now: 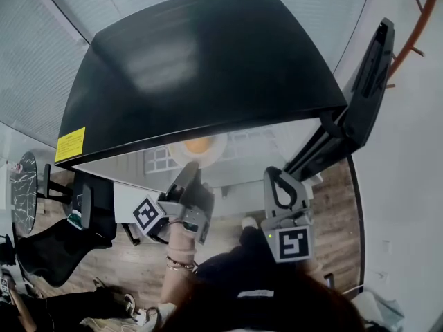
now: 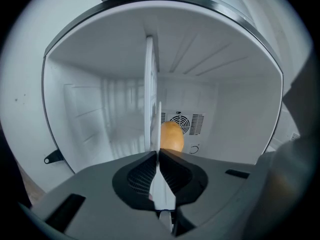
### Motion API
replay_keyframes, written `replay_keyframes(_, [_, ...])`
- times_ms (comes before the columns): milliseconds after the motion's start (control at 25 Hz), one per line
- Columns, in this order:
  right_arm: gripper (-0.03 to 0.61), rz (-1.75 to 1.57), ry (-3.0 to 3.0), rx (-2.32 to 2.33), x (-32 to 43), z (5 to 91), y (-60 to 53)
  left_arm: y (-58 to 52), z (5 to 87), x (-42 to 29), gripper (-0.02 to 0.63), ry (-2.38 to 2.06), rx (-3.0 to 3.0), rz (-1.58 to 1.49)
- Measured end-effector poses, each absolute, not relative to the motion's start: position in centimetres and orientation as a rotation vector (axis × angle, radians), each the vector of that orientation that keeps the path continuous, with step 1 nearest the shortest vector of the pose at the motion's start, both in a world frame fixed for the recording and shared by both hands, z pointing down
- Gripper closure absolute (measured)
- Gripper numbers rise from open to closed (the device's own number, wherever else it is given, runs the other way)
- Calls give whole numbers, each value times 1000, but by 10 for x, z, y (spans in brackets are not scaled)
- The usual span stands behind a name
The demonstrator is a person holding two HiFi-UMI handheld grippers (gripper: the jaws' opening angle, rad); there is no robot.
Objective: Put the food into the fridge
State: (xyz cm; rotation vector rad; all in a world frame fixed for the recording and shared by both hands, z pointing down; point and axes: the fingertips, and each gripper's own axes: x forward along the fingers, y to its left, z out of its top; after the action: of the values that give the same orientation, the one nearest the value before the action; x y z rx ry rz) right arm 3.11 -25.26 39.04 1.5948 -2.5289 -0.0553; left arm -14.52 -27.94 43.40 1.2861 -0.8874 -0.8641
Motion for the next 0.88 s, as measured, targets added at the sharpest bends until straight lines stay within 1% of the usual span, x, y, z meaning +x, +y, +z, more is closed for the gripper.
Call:
replay_keyframes(360, [577, -51, -2518, 1614, 32, 389, -250, -277, 435, -144, 598, -879, 1303, -845])
replay_keyframes(440, [577, -57, -2520, 1615, 32, 388, -247, -274, 434, -143, 584, -871, 1307, -844])
replay_keyframes(880, [577, -79, -2510, 1640, 29, 381, -222, -255, 431, -145, 584, -856, 1323, -832])
